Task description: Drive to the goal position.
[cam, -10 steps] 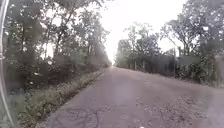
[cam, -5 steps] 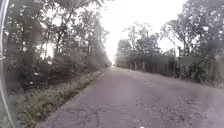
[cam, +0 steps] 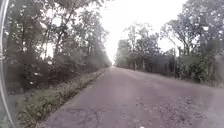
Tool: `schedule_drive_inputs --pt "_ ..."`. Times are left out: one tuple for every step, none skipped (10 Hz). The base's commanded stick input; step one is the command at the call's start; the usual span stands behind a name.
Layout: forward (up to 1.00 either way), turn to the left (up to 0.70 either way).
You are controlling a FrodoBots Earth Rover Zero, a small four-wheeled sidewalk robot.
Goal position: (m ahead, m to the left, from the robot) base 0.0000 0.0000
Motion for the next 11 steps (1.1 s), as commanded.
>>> schedule_drive_inputs --pt "0.10 0.01" --pt "0.10 0.01" --pt "0.10 0.01" --pt "0.10 0.01" --pt "0.10 0.01" --pt "0.10 0.01" --pt "0.10 0.01" --pt "0.10 0.01" --pt "0.10 0.01" --pt "0.10 0.01" --pt "0.10 0.01"
